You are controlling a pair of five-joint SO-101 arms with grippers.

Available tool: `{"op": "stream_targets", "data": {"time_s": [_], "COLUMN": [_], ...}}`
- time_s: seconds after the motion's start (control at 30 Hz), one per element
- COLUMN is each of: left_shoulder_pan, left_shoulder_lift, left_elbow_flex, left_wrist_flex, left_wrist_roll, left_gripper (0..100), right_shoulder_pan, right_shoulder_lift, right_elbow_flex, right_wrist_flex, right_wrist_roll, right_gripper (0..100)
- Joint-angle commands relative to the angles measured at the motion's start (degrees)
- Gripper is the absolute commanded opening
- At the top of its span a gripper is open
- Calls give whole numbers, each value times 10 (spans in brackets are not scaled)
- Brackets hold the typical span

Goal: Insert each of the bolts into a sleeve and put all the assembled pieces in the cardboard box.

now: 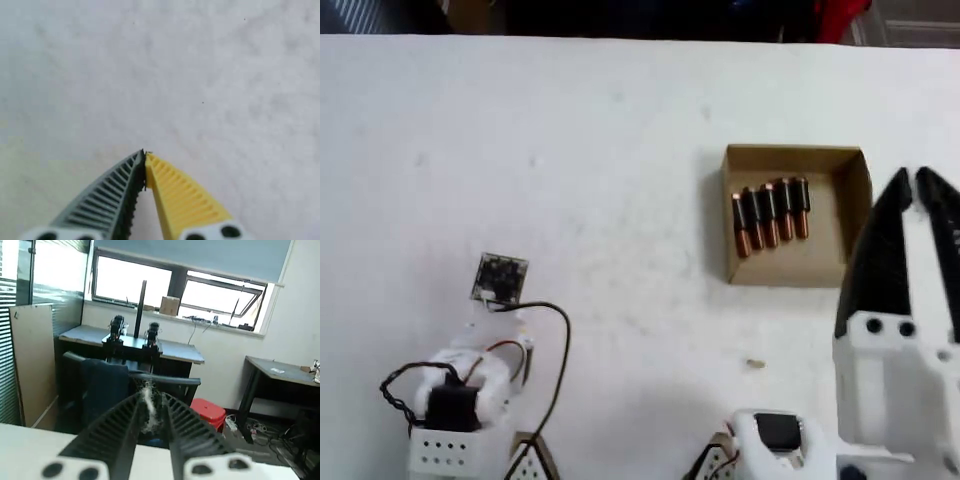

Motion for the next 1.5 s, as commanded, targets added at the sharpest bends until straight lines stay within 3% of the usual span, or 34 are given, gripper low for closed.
{"op": "stream_targets", "data": {"time_s": [0.0, 0.43, 0.87, 1.07, 1.33, 1.47], "left_shoulder_pan": [-5, -59, -58, -58, -58, -58], "left_shoulder_lift": [-2, -2, -2, -2, -2, -2], "left_elbow_flex": [-1, -1, -1, -1, -1, -1], "left_wrist_flex": [-16, -16, -16, -16, -16, -16], "left_wrist_roll": [4, 4, 5, 5, 5, 5], "left_gripper": [24, 24, 24, 24, 24, 24], "right_shoulder_pan": [-5, -6, -6, -7, -106, -118], "right_shoulder_lift": [-31, -150, -353, -398, -403, -403], "right_elbow_flex": [80, 368, 789, 926, 1030, 1048], "right_wrist_flex": [12, 0, -234, -285, -305, -309], "right_wrist_roll": [-5, -5, 0, 19, 25, 24], "right_gripper": [17, 17, 17, 17, 17, 17]}}
